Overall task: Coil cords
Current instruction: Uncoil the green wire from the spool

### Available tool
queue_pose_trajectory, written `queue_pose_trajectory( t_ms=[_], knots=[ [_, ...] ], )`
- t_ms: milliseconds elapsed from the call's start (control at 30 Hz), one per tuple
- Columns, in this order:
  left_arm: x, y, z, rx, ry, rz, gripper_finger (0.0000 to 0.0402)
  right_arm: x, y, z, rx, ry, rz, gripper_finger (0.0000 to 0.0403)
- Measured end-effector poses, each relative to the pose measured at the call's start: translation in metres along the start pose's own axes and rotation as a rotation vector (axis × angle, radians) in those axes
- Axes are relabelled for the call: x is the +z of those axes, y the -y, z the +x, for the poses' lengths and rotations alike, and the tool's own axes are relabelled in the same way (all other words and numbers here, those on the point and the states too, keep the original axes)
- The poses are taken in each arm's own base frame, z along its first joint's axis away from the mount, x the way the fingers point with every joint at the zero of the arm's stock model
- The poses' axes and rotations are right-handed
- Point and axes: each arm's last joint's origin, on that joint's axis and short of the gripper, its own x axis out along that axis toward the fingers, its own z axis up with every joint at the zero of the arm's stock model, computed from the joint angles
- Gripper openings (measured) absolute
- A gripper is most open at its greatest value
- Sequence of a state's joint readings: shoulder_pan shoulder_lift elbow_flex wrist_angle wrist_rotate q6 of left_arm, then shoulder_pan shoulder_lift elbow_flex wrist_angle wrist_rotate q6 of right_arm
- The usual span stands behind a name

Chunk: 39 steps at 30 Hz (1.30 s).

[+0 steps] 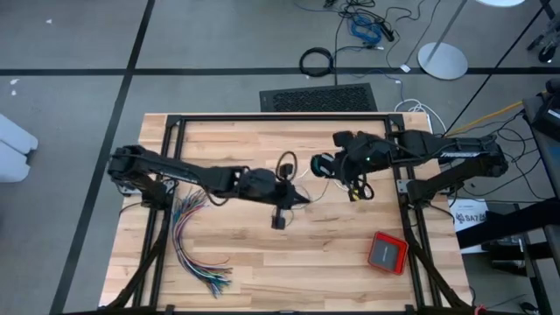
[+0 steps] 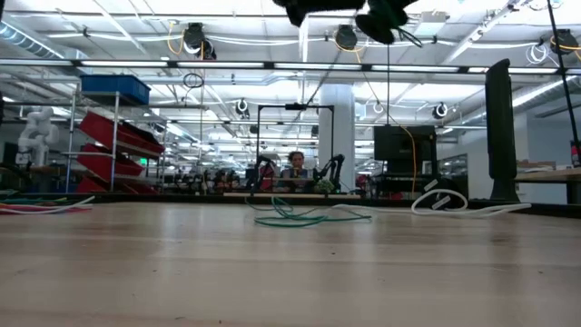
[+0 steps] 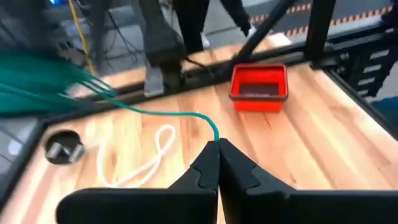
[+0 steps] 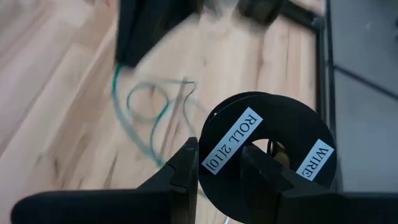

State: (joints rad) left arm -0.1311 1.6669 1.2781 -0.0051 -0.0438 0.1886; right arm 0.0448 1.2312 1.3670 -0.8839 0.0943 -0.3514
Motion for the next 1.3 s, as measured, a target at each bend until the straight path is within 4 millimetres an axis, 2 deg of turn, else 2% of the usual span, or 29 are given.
queue_pose_trajectory(
  t_ms=[133, 233, 400, 533, 633, 767, 1000, 1067, 1200, 1300],
  knots=[
    [-0.019, -0.003, 0.023, 0.088, -0.072, -0.029, 0.0002, 0.009, -0.002, -0.001, 0.098, 0.125, -0.028, 0.0078],
    [-0.034, -0.011, 0.035, 0.155, -0.127, -0.053, 0.0022, 0.012, -0.004, -0.001, 0.182, 0.184, -0.029, 0.0078],
    [-0.051, -0.032, 0.043, 0.207, -0.178, -0.051, 0.012, 0.012, -0.013, -0.003, 0.308, 0.195, -0.026, 0.0078],
    [-0.057, -0.058, 0.041, 0.267, -0.188, -0.08, 0.0209, 0.014, -0.022, -0.004, 0.386, 0.205, -0.031, 0.0078],
    [-0.06, -0.078, 0.038, 0.262, -0.154, -0.116, 0.0254, 0.015, -0.027, -0.005, 0.401, 0.2, -0.04, 0.0078],
    [-0.05, -0.092, 0.037, 0.103, 0.022, -0.191, 0.0268, 0.014, -0.031, -0.006, 0.397, 0.173, -0.044, 0.0078],
    [-0.043, -0.09, 0.036, -0.031, 0.116, -0.162, 0.0269, 0.011, -0.032, -0.006, 0.403, 0.143, -0.045, 0.0078],
    [-0.042, -0.084, 0.037, -0.049, 0.111, -0.157, 0.0269, 0.011, -0.032, -0.006, 0.401, 0.146, -0.05, 0.0078],
    [-0.048, -0.077, 0.036, 0.008, -0.007, -0.138, 0.0269, 0.01, -0.031, -0.009, 0.395, 0.158, -0.056, 0.0078],
    [-0.045, -0.075, 0.036, -0.058, 0.034, -0.153, 0.0269, 0.01, -0.03, -0.011, 0.39, 0.164, -0.057, 0.0078]
  ],
)
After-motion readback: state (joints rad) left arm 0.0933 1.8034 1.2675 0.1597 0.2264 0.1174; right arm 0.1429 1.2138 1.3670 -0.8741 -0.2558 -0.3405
